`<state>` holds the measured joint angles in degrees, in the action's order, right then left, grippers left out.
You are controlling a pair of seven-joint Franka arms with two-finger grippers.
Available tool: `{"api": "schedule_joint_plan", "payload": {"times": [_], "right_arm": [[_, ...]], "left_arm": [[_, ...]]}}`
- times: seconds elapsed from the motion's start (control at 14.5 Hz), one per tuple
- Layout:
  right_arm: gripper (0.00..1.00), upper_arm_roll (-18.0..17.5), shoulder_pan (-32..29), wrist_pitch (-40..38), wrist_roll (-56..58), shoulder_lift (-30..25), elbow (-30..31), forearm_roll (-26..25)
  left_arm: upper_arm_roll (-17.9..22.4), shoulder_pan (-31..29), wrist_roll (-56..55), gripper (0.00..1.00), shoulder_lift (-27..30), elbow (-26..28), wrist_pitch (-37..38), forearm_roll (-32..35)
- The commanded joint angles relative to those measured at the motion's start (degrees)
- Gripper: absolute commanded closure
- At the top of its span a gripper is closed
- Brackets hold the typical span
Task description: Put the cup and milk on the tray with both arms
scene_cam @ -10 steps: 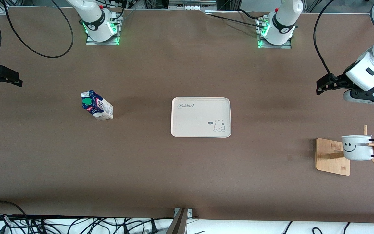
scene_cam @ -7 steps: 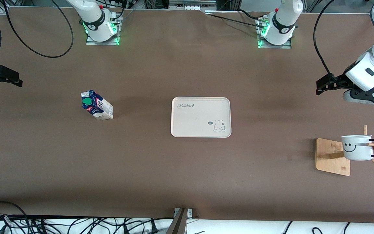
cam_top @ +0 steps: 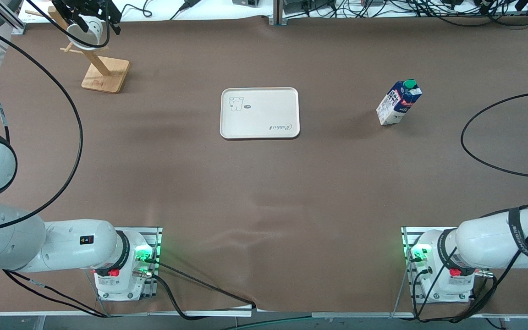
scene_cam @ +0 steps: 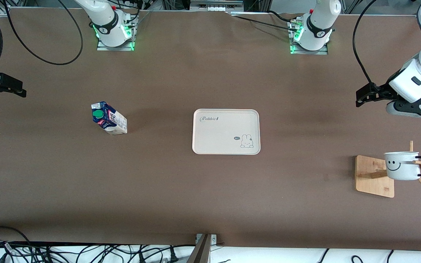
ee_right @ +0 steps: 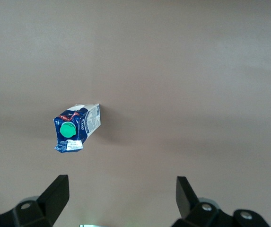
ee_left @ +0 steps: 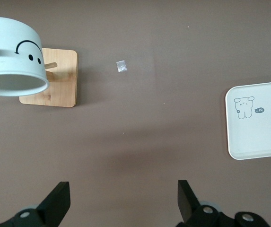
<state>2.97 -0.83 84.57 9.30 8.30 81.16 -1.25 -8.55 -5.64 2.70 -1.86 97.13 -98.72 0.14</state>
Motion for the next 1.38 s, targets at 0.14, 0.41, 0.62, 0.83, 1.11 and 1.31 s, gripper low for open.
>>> {"api": "schedule_joint_plan", "payload": {"times": [0.14,0.41,0.62,0.83,1.11,1.31], "right_arm": [[0.00,-0.24,-0.58,-2.55,0.63,0.75,0.23,0.90],[0.00,-0.42,-0.58,-3.27,4.23,4.26,0.31,0.90],[0.00,-0.68,-0.05,0.23,4.24,8.22,0.31,2.90],[0.00,-0.60,-0.05,2.44,3.36,12.34,0.31,9.76],[0.00,-0.60,1.70,6.92,3.27,16.30,0.49,10.48],[0.00,-0.68,2.14,8.77,3.27,17.63,1.71,10.74]], "left_arm": [[-0.33,-0.16,0.37,0.00,-0.77,-1.76,0.98,-0.23],[-0.41,-0.25,0.37,0.00,-0.86,-1.85,0.90,-0.23],[-0.33,-0.25,0.37,0.00,-0.86,-1.85,0.90,-0.23],[-0.33,-0.25,0.37,0.00,-0.86,-1.85,0.90,-0.23],[-0.24,-0.25,0.37,0.00,-0.86,-1.76,0.90,-0.23],[-0.24,-0.25,0.37,0.00,-0.86,-1.59,0.98,-0.23]]}}
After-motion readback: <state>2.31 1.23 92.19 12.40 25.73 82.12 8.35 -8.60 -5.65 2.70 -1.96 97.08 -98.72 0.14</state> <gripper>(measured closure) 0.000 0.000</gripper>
